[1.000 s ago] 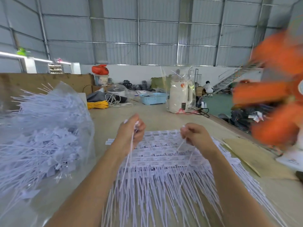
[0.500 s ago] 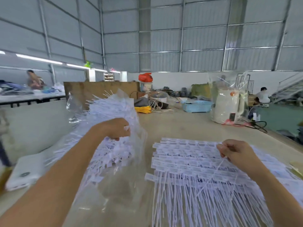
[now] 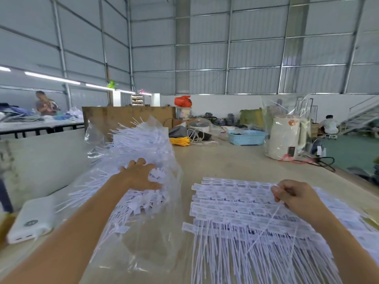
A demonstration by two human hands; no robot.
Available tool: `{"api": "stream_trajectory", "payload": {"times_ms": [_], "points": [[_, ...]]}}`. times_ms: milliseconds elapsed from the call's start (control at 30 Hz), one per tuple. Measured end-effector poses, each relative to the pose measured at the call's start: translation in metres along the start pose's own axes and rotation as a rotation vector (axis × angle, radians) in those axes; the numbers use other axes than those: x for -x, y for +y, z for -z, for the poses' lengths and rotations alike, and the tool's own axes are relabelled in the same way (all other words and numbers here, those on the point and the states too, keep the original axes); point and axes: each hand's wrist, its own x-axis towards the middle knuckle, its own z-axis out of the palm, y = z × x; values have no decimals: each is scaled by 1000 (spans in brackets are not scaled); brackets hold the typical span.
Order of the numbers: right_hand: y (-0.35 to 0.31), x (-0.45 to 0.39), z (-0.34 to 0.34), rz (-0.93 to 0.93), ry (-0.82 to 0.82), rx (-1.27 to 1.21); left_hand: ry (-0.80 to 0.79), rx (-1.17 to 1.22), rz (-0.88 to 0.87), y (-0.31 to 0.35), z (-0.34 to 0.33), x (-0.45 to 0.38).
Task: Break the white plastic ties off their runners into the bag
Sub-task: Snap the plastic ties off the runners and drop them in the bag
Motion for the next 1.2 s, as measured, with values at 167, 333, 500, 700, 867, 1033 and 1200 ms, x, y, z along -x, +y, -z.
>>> {"api": "stream_trajectory", "payload": {"times_ms": [167,333,500,700,867,1033,1200], "points": [[-14,7,3,-42,-87,-150,431,79,-75,67,43,31],[-25,12,5,6,-223,-296,392,1006,-465,179,27,71],[-23,10,0,-3,-233,-414,-108,1302,-384,245,-13,77],[-17,6,-11,27,-145,-180,102,1509,-420,243,-36,76],[-15,6,-20,10,-209,-204,144,1517,-411,243,-38,73],[-16,8,-31,-62,-179,-201,117,1557,-345,244,-41,69],[-16,9,-32,-63,-218,-216,164,1533,-325,245,-41,68]]}}
